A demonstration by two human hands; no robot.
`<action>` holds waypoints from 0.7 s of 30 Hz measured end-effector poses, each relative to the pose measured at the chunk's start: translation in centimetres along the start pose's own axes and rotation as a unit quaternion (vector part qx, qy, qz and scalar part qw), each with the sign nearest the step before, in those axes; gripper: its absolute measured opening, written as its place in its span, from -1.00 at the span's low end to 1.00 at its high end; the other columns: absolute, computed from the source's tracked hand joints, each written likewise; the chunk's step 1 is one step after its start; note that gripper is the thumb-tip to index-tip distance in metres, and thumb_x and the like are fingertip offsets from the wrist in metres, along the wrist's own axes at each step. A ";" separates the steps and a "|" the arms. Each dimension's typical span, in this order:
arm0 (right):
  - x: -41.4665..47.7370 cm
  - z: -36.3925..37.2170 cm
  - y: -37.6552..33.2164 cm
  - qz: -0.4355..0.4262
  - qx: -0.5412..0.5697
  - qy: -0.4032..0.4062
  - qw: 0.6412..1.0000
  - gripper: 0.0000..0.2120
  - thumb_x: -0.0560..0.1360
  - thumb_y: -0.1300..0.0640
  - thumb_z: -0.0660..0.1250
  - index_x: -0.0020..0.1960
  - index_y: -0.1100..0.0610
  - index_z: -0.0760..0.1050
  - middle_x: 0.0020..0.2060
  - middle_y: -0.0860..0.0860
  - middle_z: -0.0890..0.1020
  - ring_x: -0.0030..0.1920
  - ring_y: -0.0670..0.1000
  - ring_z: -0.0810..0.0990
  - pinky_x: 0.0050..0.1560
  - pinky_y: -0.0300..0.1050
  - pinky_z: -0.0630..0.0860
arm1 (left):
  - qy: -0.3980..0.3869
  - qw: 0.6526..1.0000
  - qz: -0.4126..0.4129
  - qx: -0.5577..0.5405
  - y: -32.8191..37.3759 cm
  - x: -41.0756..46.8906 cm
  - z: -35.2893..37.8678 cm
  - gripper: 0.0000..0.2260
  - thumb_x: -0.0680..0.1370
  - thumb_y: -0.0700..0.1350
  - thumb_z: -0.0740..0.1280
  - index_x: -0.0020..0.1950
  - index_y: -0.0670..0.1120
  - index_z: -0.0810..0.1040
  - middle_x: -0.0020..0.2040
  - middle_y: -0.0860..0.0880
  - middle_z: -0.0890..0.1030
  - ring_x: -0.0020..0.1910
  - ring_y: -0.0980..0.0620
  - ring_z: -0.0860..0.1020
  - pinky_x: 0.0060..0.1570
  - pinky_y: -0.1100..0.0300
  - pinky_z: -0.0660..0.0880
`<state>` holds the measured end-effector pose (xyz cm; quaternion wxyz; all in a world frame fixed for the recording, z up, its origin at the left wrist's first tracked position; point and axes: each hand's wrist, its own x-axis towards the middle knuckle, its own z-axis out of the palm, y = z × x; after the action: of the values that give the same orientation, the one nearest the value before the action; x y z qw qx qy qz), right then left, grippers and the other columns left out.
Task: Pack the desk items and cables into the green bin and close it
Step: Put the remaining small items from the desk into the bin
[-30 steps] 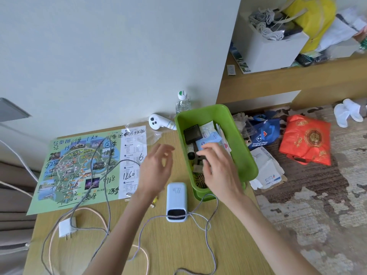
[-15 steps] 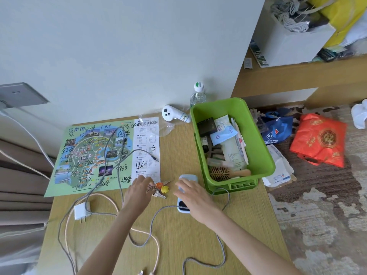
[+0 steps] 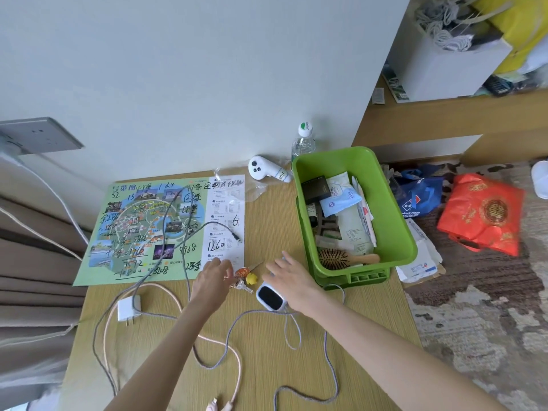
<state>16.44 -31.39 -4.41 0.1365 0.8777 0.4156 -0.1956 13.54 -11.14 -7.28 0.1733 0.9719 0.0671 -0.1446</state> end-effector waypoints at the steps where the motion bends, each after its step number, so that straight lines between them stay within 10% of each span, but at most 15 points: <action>1: 0.3 -0.1 0.0 0.012 0.006 -0.002 1.000 -0.25 0.33 0.23 0.50 0.43 0.13 0.24 0.40 0.14 0.32 0.40 0.16 0.30 0.51 0.21 0.04 | 0.001 1.000 0.000 -0.006 0.0 -0.1 -0.1 -0.88 0.56 0.00 0.36 0.00 -0.02 0.53 -0.02 0.03 0.54 -0.01 0.06 0.52 -0.10 0.19 0.51; 9: 0.5 0.3 -0.4 0.121 0.161 0.043 0.978 -0.22 0.29 -0.08 0.49 0.39 0.11 0.24 0.21 0.12 0.39 0.16 0.14 0.39 0.05 0.05 0.46 | -0.056 0.966 -0.078 -0.240 -0.1 -0.4 -3.4 -0.83 0.49 -0.14 0.40 -0.25 -0.21 0.61 -0.06 -0.10 0.53 -0.09 -0.10 0.54 -0.08 0.07 0.43; 17: -1.1 -2.6 -2.7 0.253 0.362 0.191 0.876 -0.39 0.31 -0.17 0.42 0.17 0.12 0.27 -0.01 0.01 0.45 -0.08 0.04 0.52 -0.28 -0.12 0.43 | -0.053 0.830 -0.078 -0.550 1.1 -1.5 -8.7 -0.75 0.49 -0.18 0.25 0.05 -0.16 0.67 0.07 -0.08 0.68 0.08 -0.02 0.59 0.11 0.13 0.40; 21: -2.2 -5.7 -3.1 0.276 0.443 0.223 0.823 -0.39 0.31 -0.24 0.37 0.14 0.11 0.26 -0.06 -0.01 0.49 -0.20 0.03 0.52 -0.36 -0.16 0.37 | -0.033 0.762 -0.054 -0.645 1.9 -1.5 -9.9 -0.74 0.57 -0.18 0.20 -0.16 -0.18 0.67 -0.10 -0.13 0.67 -0.05 0.00 0.63 0.05 0.12 0.41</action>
<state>14.03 -28.68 1.39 -0.3152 0.9414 0.0434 -0.1120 15.03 -9.47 2.64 0.7532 0.6202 0.1907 -0.1084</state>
